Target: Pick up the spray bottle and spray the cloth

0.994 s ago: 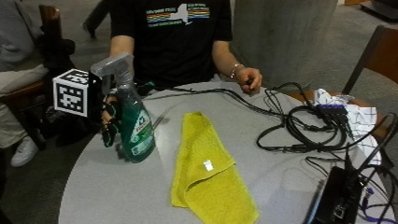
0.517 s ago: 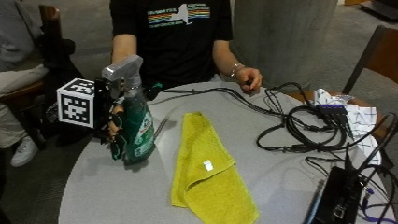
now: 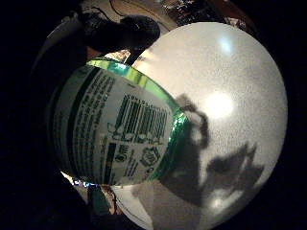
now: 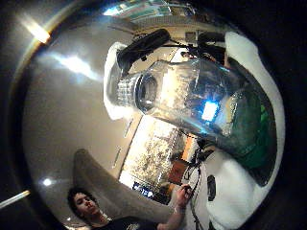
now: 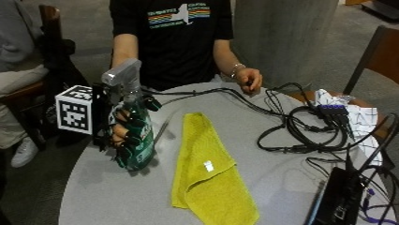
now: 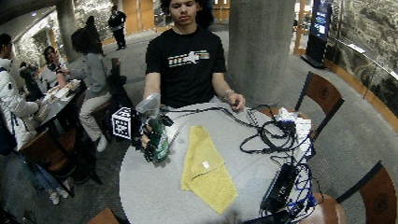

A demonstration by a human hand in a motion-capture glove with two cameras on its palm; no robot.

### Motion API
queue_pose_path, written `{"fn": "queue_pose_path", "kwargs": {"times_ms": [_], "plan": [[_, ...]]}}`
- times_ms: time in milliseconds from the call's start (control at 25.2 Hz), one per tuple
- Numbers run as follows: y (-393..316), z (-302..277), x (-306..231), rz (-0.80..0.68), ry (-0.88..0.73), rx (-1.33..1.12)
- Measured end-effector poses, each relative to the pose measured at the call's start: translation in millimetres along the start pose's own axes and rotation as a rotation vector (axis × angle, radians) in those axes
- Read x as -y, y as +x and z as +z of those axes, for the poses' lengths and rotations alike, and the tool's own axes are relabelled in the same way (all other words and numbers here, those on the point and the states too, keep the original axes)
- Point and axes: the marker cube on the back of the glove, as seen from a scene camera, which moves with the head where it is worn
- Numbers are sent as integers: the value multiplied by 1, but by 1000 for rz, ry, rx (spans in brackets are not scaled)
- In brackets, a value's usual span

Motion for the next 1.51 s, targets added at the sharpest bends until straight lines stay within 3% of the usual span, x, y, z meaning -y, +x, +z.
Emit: {"fn": "queue_pose_path", "kwargs": {"times_ms": [994, 1232, 1511], "plan": [[9, 25, 22, -27, -35, 36], [-6, 21, 9, 28, -145, 72], [-40, 34, -34, 224, -423, 155]]}}
